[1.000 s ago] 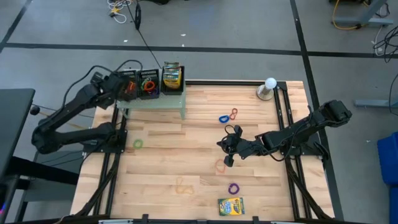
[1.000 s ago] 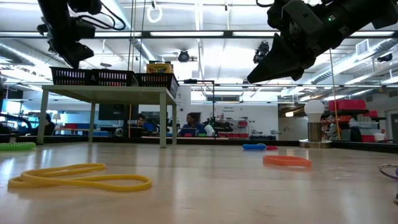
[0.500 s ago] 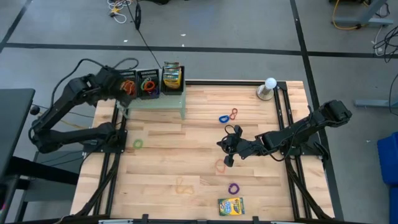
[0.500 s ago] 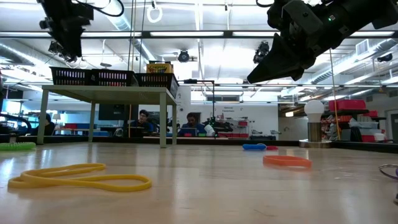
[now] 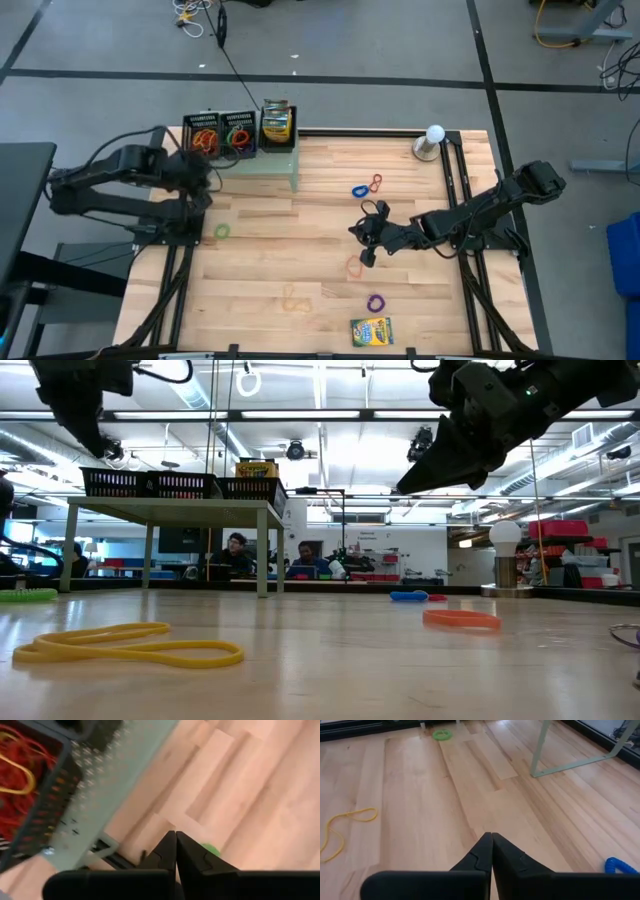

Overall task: Pick & Place Office Desk Supplies
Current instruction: Put the green spring keychain into the middle black bin on the shelf

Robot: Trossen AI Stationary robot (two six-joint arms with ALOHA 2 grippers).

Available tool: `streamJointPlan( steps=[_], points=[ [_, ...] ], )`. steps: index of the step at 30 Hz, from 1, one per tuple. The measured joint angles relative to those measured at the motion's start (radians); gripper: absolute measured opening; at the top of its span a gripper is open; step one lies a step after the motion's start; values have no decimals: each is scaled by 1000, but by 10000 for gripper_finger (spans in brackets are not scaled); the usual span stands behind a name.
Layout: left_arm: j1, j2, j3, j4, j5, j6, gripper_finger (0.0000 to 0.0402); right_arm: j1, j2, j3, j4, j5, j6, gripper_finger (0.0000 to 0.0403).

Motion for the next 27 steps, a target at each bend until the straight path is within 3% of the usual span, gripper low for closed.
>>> streamJointPlan(
  steps=[3, 10, 16, 27],
  points=[
    [-85, 3, 0, 19, -69, -38, 11, -12, 0, 0, 0, 0, 0, 11],
    [-265, 43, -3, 59, -82, -124, 9, -16, 0, 0, 0, 0, 0, 11],
    [-505, 174, -133, 161, -82, -273, 9, -14, 0, 0, -2, 0, 6, 11],
    [-808, 362, -370, 315, -3, -778, 21, -14, 0, 0, -4, 0, 8, 11]
  ],
)
